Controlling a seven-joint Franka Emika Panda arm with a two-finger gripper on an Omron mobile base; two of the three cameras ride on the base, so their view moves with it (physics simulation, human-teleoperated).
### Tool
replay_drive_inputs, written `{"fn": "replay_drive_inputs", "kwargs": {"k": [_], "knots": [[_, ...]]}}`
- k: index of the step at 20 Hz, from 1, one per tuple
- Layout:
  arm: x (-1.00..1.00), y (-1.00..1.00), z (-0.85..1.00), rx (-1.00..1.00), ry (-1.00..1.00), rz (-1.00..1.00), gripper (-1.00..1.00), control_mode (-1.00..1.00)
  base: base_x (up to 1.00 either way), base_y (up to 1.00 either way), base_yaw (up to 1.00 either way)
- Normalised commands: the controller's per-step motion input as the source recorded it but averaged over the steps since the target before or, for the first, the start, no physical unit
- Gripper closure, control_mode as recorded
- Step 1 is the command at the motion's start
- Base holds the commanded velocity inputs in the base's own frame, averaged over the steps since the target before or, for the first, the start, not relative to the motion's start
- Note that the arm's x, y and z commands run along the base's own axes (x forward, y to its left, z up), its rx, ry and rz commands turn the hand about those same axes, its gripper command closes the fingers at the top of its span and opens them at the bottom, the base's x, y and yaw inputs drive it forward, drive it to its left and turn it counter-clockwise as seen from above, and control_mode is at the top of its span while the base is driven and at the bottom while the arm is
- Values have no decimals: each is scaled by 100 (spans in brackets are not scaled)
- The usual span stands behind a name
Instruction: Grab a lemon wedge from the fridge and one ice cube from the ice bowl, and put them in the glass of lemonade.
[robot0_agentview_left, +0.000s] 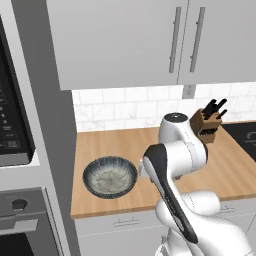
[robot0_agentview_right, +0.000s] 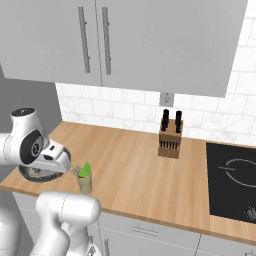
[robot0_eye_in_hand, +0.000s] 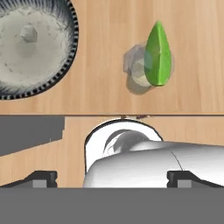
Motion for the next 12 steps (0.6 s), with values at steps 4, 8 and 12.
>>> {"fn": "replay_drive_inputs", "kwargs": {"k": [4,8,12], "knots": [[-8,6,26,0,-1,8,-100,-100,0,0,0],[6,0,44,7,0,5,-100,-100,0,0,0],[5,-2,34,8,-3,2,-100,-100,0,0,0]]}}
